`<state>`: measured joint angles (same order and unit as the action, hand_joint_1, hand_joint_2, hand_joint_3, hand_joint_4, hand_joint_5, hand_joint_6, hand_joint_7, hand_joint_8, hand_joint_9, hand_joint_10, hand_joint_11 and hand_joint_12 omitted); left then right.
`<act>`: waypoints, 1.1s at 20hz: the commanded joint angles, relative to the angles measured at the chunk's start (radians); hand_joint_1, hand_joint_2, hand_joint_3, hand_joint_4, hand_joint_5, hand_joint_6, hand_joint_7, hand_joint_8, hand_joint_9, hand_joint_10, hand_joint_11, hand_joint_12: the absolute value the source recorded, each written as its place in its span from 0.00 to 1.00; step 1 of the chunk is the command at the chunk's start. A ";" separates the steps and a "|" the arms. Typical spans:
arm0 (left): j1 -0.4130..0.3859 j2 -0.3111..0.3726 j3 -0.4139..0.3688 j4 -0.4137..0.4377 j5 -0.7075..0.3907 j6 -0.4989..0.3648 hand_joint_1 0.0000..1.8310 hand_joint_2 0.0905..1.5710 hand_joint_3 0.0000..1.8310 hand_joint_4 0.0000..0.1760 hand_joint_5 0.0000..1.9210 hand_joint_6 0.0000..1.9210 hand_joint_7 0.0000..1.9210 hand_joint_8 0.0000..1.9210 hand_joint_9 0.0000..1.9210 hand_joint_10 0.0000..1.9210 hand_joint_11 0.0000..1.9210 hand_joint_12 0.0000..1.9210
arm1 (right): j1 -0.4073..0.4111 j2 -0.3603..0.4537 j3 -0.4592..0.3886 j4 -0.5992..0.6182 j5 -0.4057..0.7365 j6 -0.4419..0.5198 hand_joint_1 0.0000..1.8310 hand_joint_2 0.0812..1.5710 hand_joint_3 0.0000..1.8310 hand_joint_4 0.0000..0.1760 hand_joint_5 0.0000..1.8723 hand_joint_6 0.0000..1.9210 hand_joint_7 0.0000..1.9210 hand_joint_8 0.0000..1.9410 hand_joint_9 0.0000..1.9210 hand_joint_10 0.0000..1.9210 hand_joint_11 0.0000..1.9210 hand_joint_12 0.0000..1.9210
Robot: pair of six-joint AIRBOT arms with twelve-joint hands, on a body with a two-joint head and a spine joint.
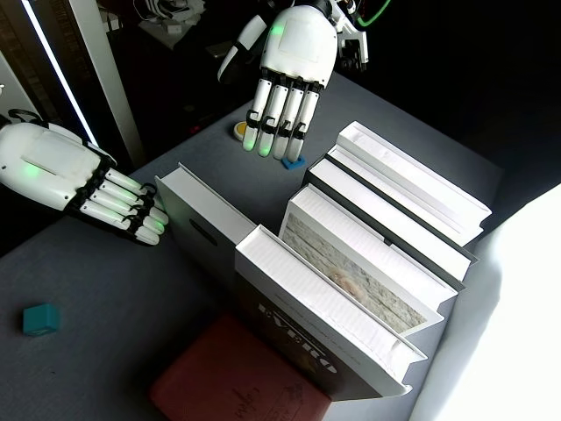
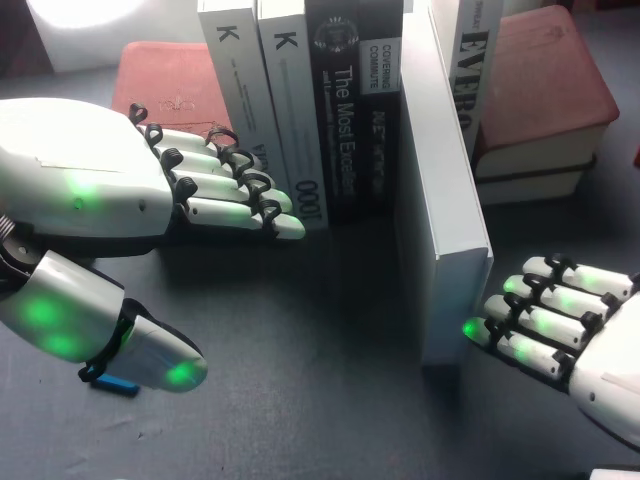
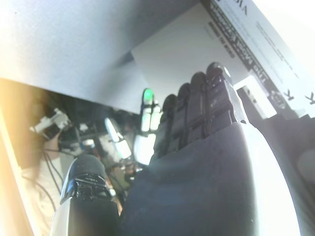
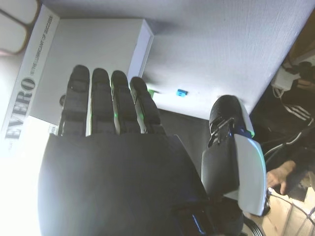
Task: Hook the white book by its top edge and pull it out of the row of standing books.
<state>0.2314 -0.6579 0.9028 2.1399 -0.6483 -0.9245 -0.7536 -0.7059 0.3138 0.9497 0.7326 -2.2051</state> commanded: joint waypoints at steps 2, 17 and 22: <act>-0.014 0.003 0.005 -0.047 0.029 -0.002 0.00 0.70 0.00 0.00 0.00 0.00 0.00 0.00 0.00 0.00 0.00 0.00 | 0.000 0.024 -0.031 -0.049 0.100 -0.012 0.00 0.71 0.00 0.00 0.00 0.00 0.00 0.00 0.00 0.00 0.00 0.00; -0.015 0.000 -0.007 -0.046 0.051 -0.007 0.00 0.70 0.00 0.00 0.00 0.00 0.00 0.00 0.00 0.00 0.00 0.00 | 0.075 0.117 -0.164 -0.113 0.208 0.076 0.00 0.71 0.00 0.00 0.00 0.00 0.00 0.00 0.00 0.00 0.00 0.00; -0.019 0.000 -0.001 -0.046 0.047 -0.007 0.00 0.70 0.00 0.00 0.00 0.00 0.00 0.00 0.00 0.00 0.00 0.00 | 0.138 0.107 -0.175 -0.113 0.211 0.091 0.00 0.72 0.00 0.00 0.00 0.00 0.00 0.00 0.00 0.00 0.00 0.00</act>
<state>0.2264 -0.6582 0.8986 2.1391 -0.6331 -0.9279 -0.6243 -0.6006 0.1471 0.9054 0.8722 -2.1208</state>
